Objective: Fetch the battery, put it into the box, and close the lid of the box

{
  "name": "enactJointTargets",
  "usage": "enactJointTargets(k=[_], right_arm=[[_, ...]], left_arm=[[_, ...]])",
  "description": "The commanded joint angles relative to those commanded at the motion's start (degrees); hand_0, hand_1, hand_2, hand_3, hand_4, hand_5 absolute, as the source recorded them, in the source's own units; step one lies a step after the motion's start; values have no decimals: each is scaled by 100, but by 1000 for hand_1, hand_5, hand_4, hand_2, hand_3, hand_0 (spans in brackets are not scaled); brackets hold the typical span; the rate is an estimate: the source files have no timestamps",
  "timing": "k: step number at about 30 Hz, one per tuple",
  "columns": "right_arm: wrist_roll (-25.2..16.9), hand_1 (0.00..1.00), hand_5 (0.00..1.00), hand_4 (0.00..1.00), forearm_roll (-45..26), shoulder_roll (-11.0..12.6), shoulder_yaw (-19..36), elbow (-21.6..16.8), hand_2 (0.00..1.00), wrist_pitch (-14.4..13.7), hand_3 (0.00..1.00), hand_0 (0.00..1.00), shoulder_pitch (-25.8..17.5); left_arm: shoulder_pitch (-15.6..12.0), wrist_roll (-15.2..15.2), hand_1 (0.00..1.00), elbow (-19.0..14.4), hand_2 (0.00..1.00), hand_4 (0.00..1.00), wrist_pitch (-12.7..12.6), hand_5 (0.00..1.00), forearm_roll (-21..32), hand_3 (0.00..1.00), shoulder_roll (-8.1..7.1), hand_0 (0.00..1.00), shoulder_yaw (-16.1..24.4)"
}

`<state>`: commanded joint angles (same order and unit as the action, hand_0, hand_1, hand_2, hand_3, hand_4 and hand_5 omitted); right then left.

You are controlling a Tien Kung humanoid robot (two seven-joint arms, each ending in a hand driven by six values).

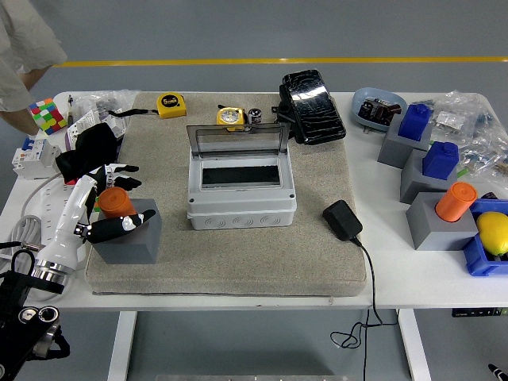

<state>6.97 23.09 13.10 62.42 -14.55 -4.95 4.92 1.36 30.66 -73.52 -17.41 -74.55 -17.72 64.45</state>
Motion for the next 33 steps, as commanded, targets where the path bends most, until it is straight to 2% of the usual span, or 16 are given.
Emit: enactJointTargets(k=[11,12,17,18,23,24,29,30,33], right_arm=[[-5,660,411,961,-9,1,8,-1,660,-3,538,655,12],[-4,660,411,962,-9,0,6,0,660,-1,538,657,12],[-4,660,411,962,-15,-2,0,1,660,2,538,657,9],[-4,660,411,962,-17,-2,-1,1,660,2,538,656,8],[-1,660,411,962,-19,0,-8,2,660,2,538,656,6],[-1,660,410,962,-18,1,-9,2,660,1,539,655,8],[-4,660,410,962,-23,-2,-10,-3,660,-1,539,655,16],[-2,659,409,962,-21,-2,-11,-2,660,-1,539,655,18],[3,659,409,962,-22,3,-21,-2,660,-1,539,655,22]], left_arm=[[73,7,473,66,464,998,63,2,218,575,107,444,-51],[75,7,398,69,449,998,61,2,222,559,110,271,-54],[86,44,398,92,449,998,19,2,235,559,109,271,-55],[89,47,302,99,422,998,16,2,234,531,108,161,-56],[111,65,302,139,422,998,-7,2,206,531,119,161,-96],[114,76,162,145,374,998,-15,2,208,486,124,55,-100],[157,210,162,232,374,998,-93,2,257,486,158,55,-137],[169,237,92,251,265,998,-109,2,262,339,167,24,-146],[208,314,92,291,265,998,-149,2,291,339,186,24,-182]])
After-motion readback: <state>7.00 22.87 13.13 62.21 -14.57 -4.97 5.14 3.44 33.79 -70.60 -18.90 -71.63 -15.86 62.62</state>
